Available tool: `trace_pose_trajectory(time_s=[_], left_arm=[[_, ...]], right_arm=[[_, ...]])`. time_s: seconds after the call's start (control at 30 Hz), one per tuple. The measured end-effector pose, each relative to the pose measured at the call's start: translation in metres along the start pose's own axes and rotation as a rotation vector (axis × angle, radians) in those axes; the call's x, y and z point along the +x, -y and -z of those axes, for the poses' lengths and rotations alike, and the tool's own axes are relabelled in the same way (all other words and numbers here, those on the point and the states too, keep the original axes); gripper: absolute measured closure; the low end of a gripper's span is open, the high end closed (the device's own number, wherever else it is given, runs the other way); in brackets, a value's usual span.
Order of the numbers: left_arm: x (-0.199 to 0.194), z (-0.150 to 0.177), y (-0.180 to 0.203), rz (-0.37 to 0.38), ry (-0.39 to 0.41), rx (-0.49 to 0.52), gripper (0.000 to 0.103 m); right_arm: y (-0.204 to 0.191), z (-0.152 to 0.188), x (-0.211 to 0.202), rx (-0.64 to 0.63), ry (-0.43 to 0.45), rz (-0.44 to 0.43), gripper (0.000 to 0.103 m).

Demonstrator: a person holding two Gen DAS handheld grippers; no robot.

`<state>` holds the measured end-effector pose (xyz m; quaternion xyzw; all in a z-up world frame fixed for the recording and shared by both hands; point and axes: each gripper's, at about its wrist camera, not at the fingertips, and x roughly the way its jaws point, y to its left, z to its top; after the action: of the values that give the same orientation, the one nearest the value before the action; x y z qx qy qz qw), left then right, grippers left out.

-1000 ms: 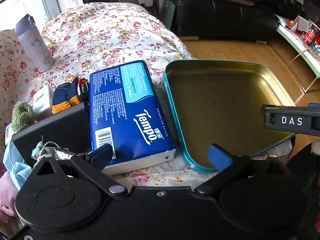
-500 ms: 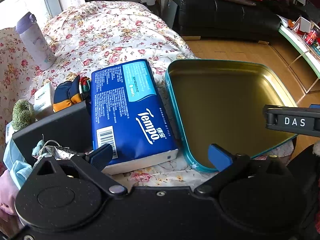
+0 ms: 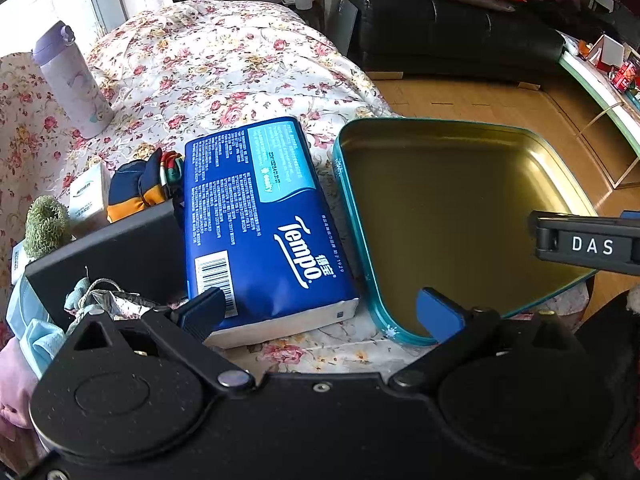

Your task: Organize soft objects

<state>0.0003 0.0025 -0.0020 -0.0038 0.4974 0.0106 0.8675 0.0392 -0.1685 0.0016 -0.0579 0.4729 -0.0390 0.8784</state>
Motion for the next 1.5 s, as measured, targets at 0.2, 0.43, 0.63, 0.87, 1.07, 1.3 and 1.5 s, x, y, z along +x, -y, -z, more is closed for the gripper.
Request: trace_pose_trajectory(time_s=[0.2, 0.43, 0.63, 0.87, 1.07, 1.3, 1.5], left_arm=[[-0.0002, 0.0002, -0.001, 0.002, -0.001, -0.002, 0.004], [-0.0003, 0.0003, -0.0013, 0.003, -0.001, -0.003, 0.004], [-0.0003, 0.0008, -0.0022, 0.004, 0.0, -0.006, 0.004], [-0.0002, 0.0006, -0.0024, 0.004, 0.0, -0.005, 0.004], [-0.0003, 0.0005, -0.0025, 0.004, 0.0, -0.005, 0.004], [-0.001, 0.0004, -0.0049, -0.002, 0.007, -0.015, 0.004], [-0.0025, 0.0005, -0.0052, -0.007, 0.021, -0.022, 0.005]], right_arm=[[0.0001, 0.0001, -0.0004, 0.001, 0.0, 0.0, 0.0], [-0.0017, 0.0007, 0.0016, -0.003, -0.002, 0.001, 0.0], [-0.0016, 0.0014, 0.0013, -0.003, -0.002, 0.0, 0.0], [-0.0057, 0.0028, 0.0048, -0.003, -0.004, -0.001, 0.0], [-0.0057, 0.0026, 0.0047, -0.003, -0.005, -0.001, 0.0], [-0.0065, 0.0035, 0.0061, 0.0, -0.008, -0.006, 0.0], [-0.0045, 0.0025, 0.0089, 0.012, -0.017, -0.016, 0.0]])
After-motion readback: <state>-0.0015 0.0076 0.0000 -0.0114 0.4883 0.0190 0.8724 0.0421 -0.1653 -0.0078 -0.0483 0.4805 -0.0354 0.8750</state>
